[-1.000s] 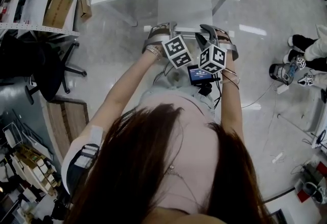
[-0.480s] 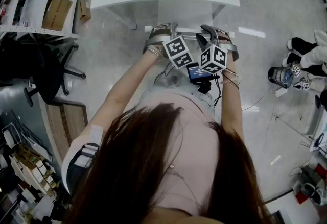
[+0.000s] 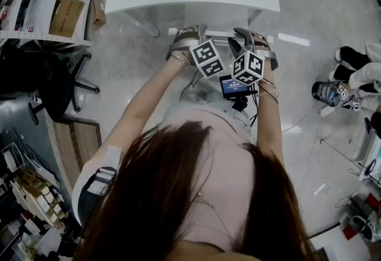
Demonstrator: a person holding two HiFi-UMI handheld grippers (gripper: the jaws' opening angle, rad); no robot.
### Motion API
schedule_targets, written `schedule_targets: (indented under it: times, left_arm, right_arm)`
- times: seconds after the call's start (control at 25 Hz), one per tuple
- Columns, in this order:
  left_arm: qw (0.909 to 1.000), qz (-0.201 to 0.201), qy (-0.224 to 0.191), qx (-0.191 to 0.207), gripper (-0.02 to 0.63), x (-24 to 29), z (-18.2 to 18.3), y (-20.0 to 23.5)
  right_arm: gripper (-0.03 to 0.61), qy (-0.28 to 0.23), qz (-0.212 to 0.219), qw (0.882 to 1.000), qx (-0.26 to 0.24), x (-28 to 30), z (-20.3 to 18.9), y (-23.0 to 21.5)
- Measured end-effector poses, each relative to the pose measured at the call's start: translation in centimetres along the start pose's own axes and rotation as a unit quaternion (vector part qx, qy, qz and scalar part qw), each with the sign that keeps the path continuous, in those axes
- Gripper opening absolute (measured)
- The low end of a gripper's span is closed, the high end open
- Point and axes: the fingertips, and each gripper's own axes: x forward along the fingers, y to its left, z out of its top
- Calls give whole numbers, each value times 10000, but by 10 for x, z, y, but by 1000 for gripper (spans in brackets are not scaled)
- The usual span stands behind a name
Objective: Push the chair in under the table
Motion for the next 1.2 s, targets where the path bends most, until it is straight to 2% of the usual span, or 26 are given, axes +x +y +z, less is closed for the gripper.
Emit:
schedule_targets:
  times: [1.2]
  left_arm:
    - [9999,52,-83,89,193,25,17,35]
  right_arm:
    - [170,46,-3,10000,15,24,-7,-39]
